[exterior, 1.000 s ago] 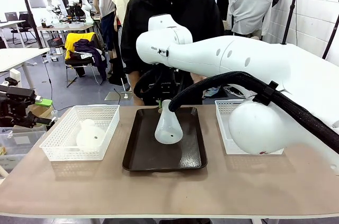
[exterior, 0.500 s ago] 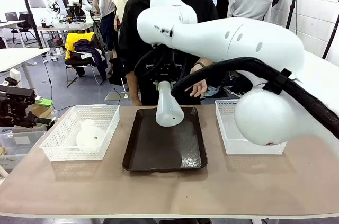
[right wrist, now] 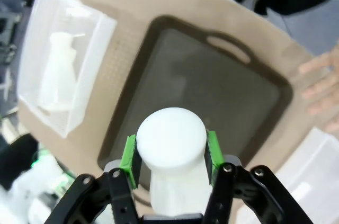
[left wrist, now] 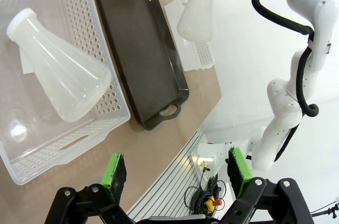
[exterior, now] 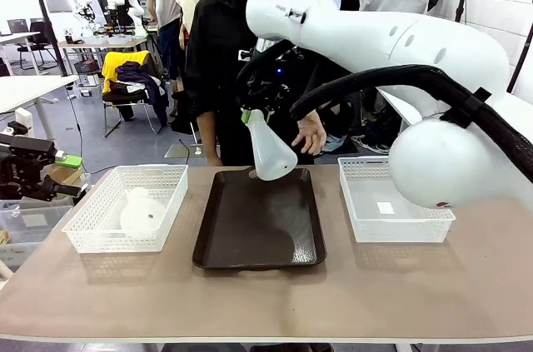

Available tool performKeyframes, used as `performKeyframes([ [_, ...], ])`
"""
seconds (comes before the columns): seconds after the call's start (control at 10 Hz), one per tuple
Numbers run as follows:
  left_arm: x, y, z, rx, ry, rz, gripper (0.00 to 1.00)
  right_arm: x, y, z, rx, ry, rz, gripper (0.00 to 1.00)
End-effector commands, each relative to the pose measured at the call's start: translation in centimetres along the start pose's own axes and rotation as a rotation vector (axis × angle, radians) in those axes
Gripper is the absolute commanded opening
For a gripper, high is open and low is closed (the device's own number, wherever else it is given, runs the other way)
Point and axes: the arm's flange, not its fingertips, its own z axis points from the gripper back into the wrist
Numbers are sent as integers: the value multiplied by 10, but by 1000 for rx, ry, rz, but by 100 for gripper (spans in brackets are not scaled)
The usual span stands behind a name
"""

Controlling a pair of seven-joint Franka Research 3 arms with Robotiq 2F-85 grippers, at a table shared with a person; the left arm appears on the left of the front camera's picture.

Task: Prepare the laboratory tools.
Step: Place the picked Big flask upright in the Handle tray as instructed by the person.

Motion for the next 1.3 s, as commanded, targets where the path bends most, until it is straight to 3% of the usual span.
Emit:
performKeyframes([
  [0.0,0,-1,2,-4,-5,-2,100,-92,-16,-7,108,-26,78,0],
  [0.1,0,-1,2,-4,-5,-2,100,-92,-20,-7,124,-30,77,0],
  [0.2,0,-1,2,-4,-5,-2,100,1,-9,5,39,-12,54,0],
  [0.6,0,-1,2,-4,-5,-2,100,1,-14,6,64,-15,75,0],
  [0.9,0,-1,2,-4,-5,-2,100,-31,-41,-21,246,-26,154,0],
  [1.0,0,-1,2,-4,-5,-2,100,-43,-46,-28,298,-64,194,0],
  [1.1,0,-1,2,-4,-5,-2,100,-51,-49,-33,269,-109,235,0],
  [1.2,0,-1,2,-4,-5,-2,100,-61,-51,-35,363,-186,308,0],
])
